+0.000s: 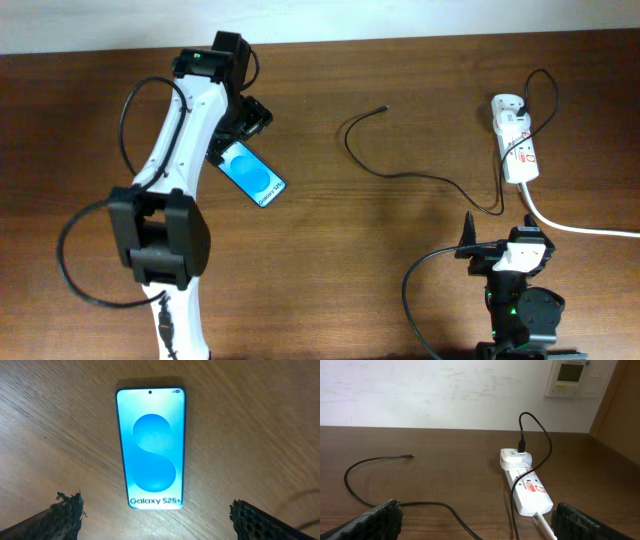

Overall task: Plug charger to phone and switch on socket
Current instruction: 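Move the left gripper over the blue phone and lower onto it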

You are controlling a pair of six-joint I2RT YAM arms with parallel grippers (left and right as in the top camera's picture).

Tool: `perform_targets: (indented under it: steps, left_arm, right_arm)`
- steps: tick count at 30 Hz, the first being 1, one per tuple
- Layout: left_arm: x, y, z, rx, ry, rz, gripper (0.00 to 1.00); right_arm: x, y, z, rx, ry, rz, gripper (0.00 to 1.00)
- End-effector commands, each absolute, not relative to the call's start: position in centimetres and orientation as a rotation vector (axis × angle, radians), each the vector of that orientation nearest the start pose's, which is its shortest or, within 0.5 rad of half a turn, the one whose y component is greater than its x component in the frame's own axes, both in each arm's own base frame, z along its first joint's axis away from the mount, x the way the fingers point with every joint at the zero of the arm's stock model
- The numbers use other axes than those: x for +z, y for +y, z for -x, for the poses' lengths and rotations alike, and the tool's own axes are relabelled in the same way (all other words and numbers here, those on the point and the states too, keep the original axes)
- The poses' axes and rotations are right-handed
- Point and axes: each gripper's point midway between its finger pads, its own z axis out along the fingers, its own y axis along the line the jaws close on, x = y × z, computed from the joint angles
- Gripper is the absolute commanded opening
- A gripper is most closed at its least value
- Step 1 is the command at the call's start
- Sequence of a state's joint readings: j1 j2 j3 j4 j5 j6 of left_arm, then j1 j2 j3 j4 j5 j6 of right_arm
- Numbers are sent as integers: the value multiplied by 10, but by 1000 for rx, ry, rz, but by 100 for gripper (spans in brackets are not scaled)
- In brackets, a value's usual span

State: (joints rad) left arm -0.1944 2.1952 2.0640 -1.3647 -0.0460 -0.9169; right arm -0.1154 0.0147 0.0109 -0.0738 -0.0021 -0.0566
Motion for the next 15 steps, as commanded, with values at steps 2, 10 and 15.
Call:
perform_targets:
  steps: [2,10,15]
  left_arm:
    - [82,-69,-442,-1,2890,1173,99]
    - [41,-79,-440,-45,2979,1224,99]
    - [36,-78,-440,-37,2986,1224,99]
  right_arm:
    - [155,-29,-245,-130,1652,-50,99]
    - [155,-29,-245,-130,1652,-50,99]
    - [155,-29,-245,-130,1652,-50,99]
